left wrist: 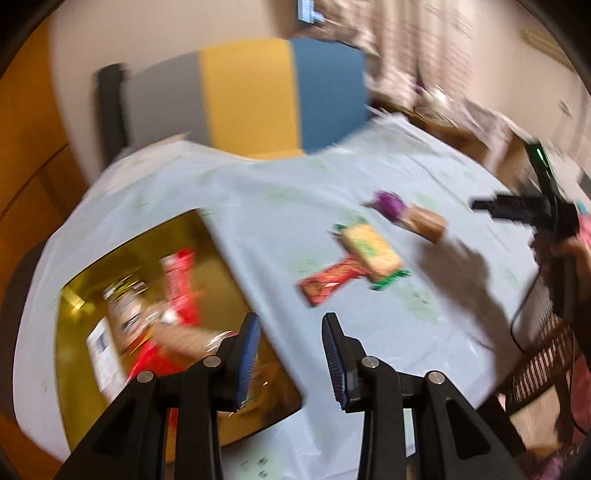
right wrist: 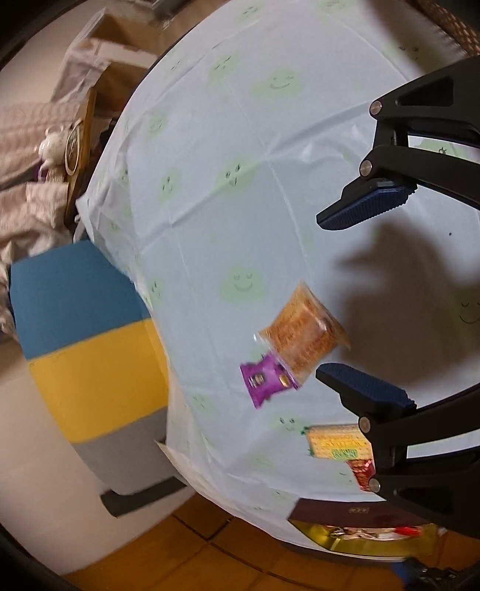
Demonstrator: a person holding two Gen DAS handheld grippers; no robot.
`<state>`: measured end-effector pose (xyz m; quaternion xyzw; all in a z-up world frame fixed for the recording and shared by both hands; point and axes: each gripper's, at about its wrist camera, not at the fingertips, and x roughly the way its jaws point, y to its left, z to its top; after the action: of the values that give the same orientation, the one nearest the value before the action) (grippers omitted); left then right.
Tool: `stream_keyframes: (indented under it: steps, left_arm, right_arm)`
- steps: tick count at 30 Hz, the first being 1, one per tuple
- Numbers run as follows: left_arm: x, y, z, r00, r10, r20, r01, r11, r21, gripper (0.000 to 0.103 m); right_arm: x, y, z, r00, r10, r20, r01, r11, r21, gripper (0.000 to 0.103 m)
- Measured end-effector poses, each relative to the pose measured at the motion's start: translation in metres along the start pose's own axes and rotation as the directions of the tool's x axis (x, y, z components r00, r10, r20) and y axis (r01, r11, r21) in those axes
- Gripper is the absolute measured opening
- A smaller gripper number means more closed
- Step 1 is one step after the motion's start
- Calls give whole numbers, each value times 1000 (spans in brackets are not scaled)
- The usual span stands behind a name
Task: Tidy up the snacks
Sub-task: 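Grasp the red wafer stick with the left gripper and lift it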
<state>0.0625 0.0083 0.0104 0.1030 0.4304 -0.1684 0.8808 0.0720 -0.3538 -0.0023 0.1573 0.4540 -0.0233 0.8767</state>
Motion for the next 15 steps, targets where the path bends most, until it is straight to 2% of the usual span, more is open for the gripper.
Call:
stream_keyframes:
  steps: [4,8,9,12,15]
  left_arm:
    - [38,-25,24,993,-44,-111,58,991,120,35]
    - [75,-46,40,977,-57,-203,106,966,238,35]
    - [87,-50,43,968,-61,-242,126,956,263,35]
    - [113,-57,49,952,-47,-303,144,941,306,35]
    - [135,-57,53,936,-37,-350,155,937,314,35]
  right_arm:
    - [-2,2,-2,1000,30,0,-30,1000,-7,81]
    - [-2,4,-2,999,44,0,-44,999,-6,81]
    - [-2,4,-2,999,49,1,-49,999,-4,81]
    - [-4,4,-2,998,61,5,-61,998,-1,81]
    - [-5,4,-1,998,68,7,-68,998,2,81]
